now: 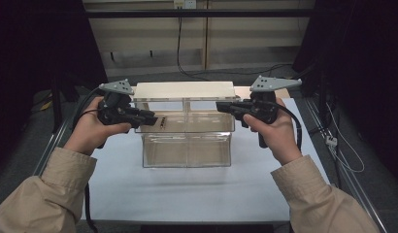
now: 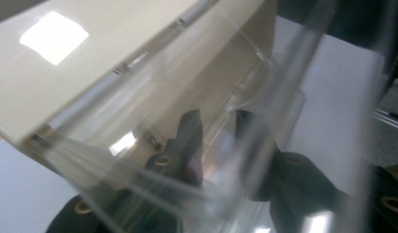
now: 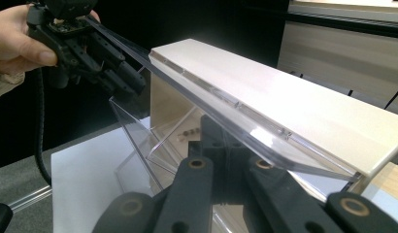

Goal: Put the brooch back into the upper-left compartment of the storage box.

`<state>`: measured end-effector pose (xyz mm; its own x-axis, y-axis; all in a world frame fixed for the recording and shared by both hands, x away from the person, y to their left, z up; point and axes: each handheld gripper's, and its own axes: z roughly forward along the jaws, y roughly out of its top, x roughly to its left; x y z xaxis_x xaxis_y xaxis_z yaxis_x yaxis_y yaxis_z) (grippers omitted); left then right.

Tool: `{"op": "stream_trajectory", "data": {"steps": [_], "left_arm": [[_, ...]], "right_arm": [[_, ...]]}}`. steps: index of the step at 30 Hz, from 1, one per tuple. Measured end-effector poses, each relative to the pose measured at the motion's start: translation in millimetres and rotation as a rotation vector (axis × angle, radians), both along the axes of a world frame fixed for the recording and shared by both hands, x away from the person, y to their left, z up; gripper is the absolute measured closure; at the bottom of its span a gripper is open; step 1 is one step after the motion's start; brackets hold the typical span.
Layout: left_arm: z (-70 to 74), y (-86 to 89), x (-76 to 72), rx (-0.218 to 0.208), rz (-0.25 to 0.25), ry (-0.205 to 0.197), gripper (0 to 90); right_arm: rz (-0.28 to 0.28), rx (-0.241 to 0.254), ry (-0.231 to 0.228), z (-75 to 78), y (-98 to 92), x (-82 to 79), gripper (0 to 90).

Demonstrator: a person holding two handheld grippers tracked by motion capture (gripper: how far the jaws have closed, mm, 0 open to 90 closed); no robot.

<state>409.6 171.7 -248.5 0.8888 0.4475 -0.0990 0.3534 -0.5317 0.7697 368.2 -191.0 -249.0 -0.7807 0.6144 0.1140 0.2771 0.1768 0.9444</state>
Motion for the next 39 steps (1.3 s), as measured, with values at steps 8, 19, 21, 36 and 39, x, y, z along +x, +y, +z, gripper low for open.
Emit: {"op": "stream_trajectory", "data": {"steps": [8, 19, 21, 36, 39], "left_arm": [[-5.0, -1.3, -11.1, -0.025, -0.043, 0.055, 57.0], [-9.9, -2.1, -24.1, -0.038, -0.069, 0.073, 41.1], [-11.1, -2.6, -26.4, -0.038, -0.074, 0.076, 38.0], [-8.4, -2.1, -42.6, -0.047, -0.114, 0.049, 26.2], [-5.8, -3.0, -47.3, -0.063, -0.133, 0.05, 25.2]], "right_arm": [[0.008, 0.01, 0.003, -2.2, -1.9, -1.3, 90.0], [0.022, 0.007, 0.011, -9.1, -2.1, -4.1, 90.0], [0.025, 0.011, 0.011, -10.2, -1.9, -4.6, 90.0], [0.029, 0.012, 0.017, -13.0, -2.4, -7.0, 90.0], [0.031, 0.013, 0.02, -14.0, -2.7, -7.3, 90.0]]}}
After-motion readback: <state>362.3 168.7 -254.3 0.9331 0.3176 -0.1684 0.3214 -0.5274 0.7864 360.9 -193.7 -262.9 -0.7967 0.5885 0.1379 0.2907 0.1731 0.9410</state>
